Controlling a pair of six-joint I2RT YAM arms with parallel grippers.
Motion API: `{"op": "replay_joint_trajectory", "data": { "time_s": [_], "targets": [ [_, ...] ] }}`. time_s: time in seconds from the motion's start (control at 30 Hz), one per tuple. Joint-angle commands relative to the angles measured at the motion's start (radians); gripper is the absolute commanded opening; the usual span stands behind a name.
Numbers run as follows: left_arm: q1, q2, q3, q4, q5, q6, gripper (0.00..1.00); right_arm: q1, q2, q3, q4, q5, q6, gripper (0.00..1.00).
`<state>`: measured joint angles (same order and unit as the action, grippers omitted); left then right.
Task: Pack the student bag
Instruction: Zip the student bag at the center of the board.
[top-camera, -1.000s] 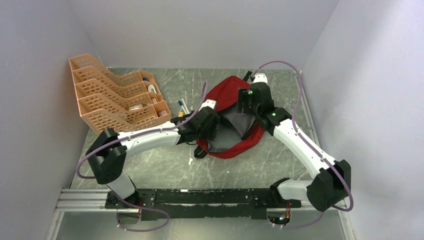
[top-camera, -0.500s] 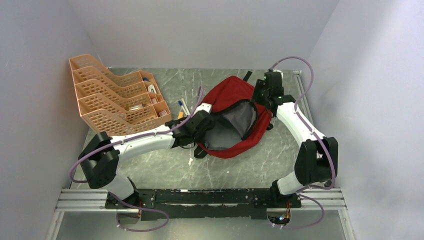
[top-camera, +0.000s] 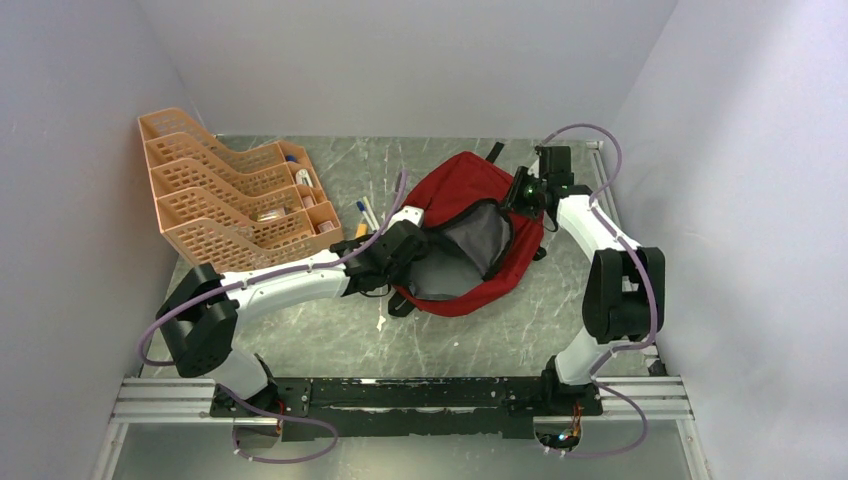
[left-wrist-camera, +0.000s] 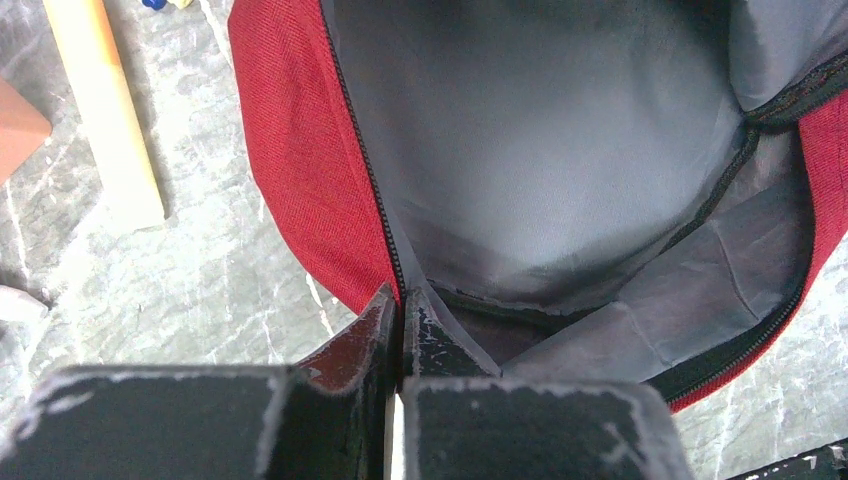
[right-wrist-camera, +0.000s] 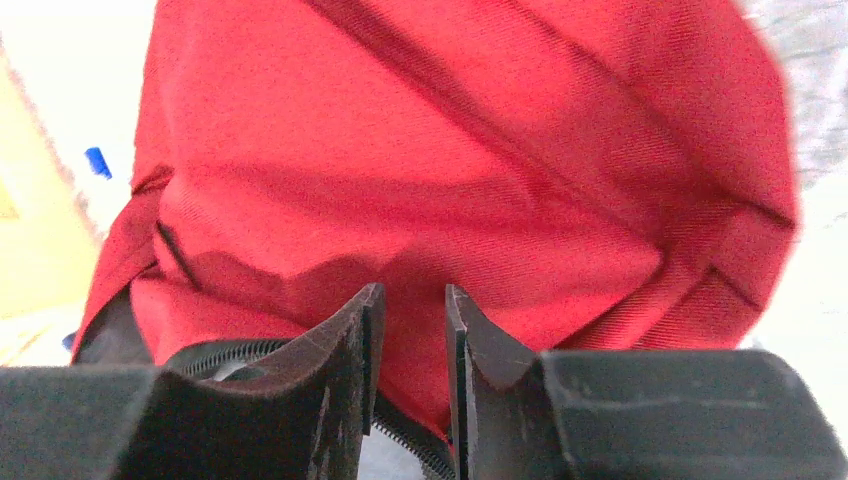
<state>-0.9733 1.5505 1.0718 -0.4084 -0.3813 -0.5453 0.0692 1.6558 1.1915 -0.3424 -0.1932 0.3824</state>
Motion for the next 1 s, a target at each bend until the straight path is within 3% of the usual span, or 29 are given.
{"op": "replay_joint_trajectory", "data": {
  "time_s": [0.0,0.13,0.4,0.77,0.87,0.97],
  "targets": [
    [-0.004,-0.027,-0.012,0.016,0.019,0.004,0.05,-0.006,-0.012,-0.014,0.015,-0.193,0.017,0.32],
    [-0.004,-0.017,0.001,0.02,0.044,-0.009,0.05,0.013,-0.097,-0.106,0.071,-0.279,0.083,0.31],
    [-0.004,-0.006,0.027,0.018,0.058,0.0,0.05,0.161,-0.308,-0.257,0.096,-0.256,0.17,0.31],
    [-0.004,0.004,0.02,0.03,0.068,-0.008,0.05,0.345,-0.451,-0.381,0.065,-0.296,0.234,0.32],
    [-0.004,-0.002,0.019,0.022,0.057,-0.005,0.05,0.35,-0.487,-0.35,0.025,-0.249,0.191,0.32],
    [-0.004,-0.011,0.01,0.013,0.047,-0.003,0.05,0.35,-0.525,-0.27,-0.057,-0.102,0.126,0.32]
  ]
}}
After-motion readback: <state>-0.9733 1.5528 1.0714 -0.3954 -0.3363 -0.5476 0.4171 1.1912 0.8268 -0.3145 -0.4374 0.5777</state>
